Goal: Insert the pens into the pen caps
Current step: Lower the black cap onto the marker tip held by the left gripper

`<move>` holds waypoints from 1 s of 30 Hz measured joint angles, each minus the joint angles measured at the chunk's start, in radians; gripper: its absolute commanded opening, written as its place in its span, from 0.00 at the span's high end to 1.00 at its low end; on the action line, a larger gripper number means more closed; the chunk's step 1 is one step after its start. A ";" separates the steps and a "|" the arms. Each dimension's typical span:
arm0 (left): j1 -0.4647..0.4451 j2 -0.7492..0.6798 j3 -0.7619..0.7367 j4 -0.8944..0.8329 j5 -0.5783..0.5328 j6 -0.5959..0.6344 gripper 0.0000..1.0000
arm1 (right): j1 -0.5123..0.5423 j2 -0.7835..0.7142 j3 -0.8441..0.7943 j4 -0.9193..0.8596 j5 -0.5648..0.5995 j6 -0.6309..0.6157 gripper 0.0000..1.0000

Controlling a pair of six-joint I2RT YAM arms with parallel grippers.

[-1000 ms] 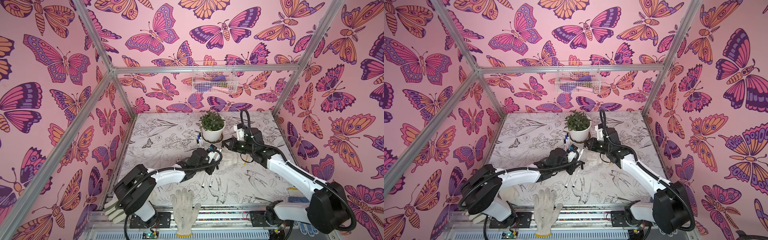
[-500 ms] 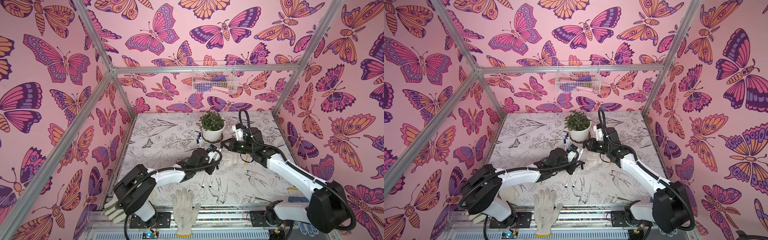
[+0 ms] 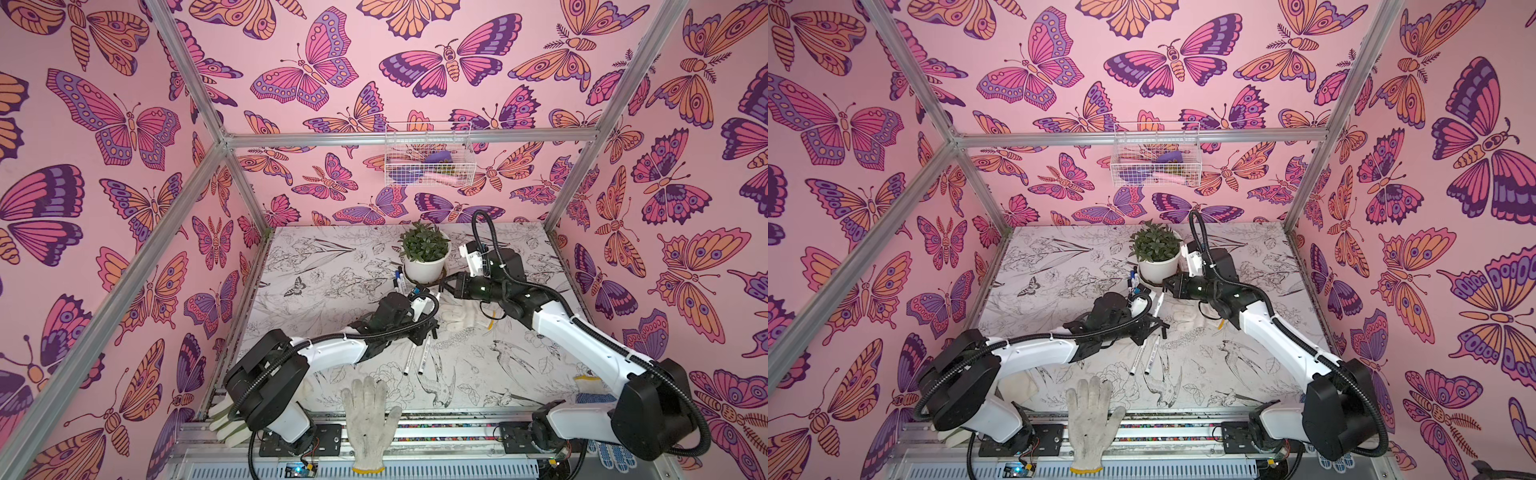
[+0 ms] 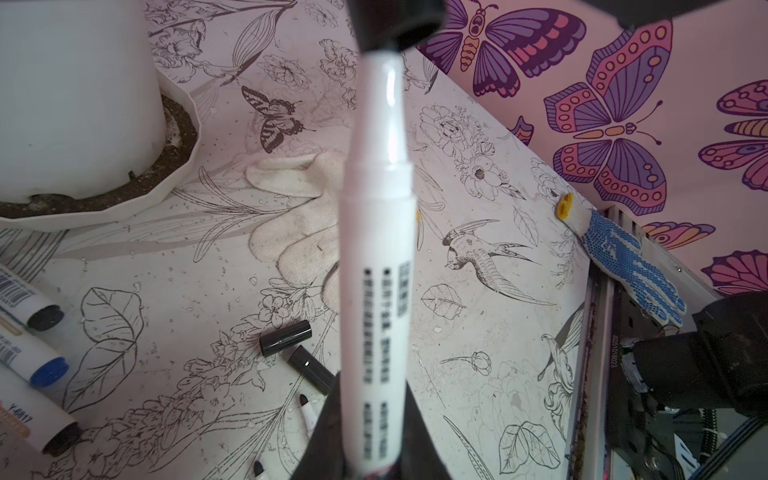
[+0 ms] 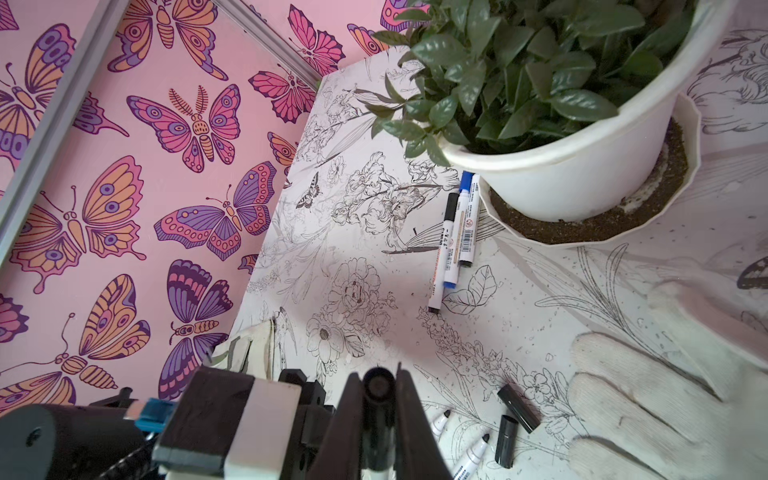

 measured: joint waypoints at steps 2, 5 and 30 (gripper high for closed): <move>0.004 0.001 0.003 -0.003 0.013 -0.005 1.00 | 0.008 0.000 0.003 -0.001 0.016 -0.010 1.00; 0.010 0.005 0.027 -0.001 0.034 -0.017 1.00 | 0.022 0.000 0.003 0.001 0.031 -0.016 1.00; 0.036 0.047 0.083 0.092 0.068 -0.203 1.00 | 0.007 0.006 0.012 0.101 -0.005 -0.092 1.00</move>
